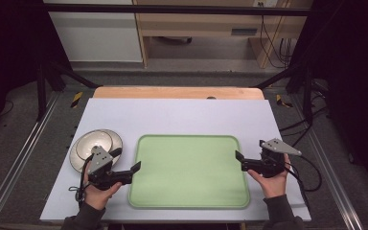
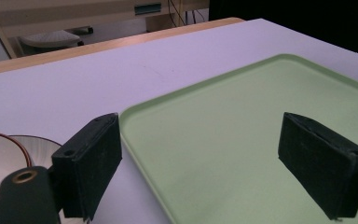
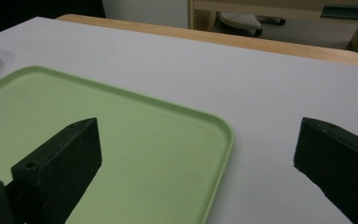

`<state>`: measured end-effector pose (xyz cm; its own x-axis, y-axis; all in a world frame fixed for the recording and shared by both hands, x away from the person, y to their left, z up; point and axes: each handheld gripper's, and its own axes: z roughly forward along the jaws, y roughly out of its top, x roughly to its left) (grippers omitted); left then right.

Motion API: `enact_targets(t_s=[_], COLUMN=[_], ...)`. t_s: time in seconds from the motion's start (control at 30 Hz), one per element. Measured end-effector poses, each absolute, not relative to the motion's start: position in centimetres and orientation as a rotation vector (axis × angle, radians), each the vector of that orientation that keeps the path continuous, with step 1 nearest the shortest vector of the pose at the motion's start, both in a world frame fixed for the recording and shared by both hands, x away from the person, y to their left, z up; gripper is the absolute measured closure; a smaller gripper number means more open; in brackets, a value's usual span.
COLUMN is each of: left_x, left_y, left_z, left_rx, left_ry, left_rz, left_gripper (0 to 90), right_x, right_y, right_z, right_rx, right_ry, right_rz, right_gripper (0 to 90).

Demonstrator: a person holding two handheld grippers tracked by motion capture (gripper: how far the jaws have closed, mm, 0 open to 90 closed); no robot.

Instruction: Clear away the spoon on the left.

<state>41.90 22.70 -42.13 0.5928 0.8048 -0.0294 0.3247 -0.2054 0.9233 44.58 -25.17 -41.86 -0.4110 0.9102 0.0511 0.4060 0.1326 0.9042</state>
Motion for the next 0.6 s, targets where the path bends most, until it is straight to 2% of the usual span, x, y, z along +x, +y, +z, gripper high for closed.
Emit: enact_targets(t_s=[0.6], left_x=[41.5], left_y=[23.2], left_z=[-40.9], left_rx=[1.783], left_ry=[0.897], left_rz=[0.575], left_gripper=[13.2], right_x=[44.5], right_y=[-24.8], right_z=[-42.0], right_rx=[1.279], right_ry=[1.897], right_rz=[1.231], right_gripper=[1.3])
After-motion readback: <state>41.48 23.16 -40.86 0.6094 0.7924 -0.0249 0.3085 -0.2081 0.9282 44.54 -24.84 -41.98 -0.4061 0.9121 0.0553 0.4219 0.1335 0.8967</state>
